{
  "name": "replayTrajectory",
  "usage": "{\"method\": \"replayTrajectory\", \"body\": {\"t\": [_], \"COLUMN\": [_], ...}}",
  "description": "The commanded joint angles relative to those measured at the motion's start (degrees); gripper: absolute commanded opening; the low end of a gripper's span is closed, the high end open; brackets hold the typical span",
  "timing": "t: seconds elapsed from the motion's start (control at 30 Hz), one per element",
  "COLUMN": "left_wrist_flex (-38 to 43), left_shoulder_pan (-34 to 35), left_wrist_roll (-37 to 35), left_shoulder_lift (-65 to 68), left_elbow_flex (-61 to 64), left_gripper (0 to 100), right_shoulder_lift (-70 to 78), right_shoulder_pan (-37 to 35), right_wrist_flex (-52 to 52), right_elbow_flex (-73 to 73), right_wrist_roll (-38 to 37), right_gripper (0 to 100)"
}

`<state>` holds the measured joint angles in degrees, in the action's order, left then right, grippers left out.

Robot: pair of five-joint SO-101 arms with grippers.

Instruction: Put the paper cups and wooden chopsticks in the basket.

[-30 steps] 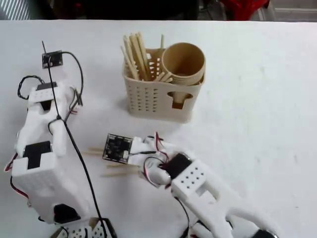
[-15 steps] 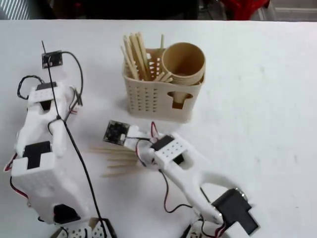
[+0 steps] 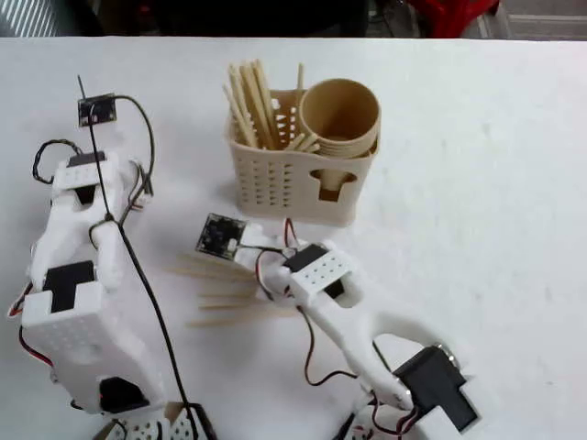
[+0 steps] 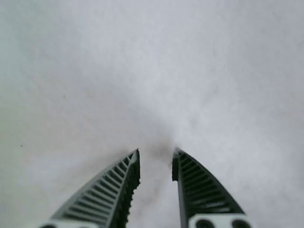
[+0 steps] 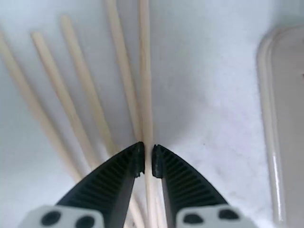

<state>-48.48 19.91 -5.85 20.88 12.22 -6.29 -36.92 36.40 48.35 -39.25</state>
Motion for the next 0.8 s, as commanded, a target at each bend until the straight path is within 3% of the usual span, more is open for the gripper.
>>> {"method": "replayTrajectory", "body": {"t": [0.0, 0.13, 0.3, 0.43, 0.5, 0.6, 0.77], "left_wrist_flex": [0.26, 0.26, 0.26, 0.26, 0.26, 0.26, 0.26], "left_shoulder_pan": [-0.04, -0.04, -0.04, -0.04, -0.04, -0.04, -0.04], "left_wrist_roll": [0.62, 0.62, 0.62, 0.62, 0.62, 0.62, 0.62], "left_shoulder_lift": [-0.22, -0.22, -0.22, -0.22, -0.22, -0.22, -0.22], "left_elbow_flex": [-2.46, -2.46, -2.37, -2.29, -2.29, -2.29, -2.37], "left_gripper": [13, 13, 13, 13, 13, 13, 13], "right_shoulder_lift": [-0.48, -0.84, -0.57, -0.57, -0.57, -0.66, -1.36], "right_shoulder_pan": [2.15, 0.92, 0.13, 0.04, 0.04, 0.31, 0.92], "right_wrist_flex": [0.22, -0.22, -0.84, -0.92, -0.92, -1.01, 0.48], "right_elbow_flex": [-1.49, -1.58, -1.49, -1.32, -1.23, -1.23, -1.23], "right_wrist_roll": [-0.35, -0.18, 2.29, 2.02, 2.02, 2.46, 2.55], "right_gripper": [1.6, 2.7, 15.9, 16.9, 14.9, 1.4, 1.5]}}
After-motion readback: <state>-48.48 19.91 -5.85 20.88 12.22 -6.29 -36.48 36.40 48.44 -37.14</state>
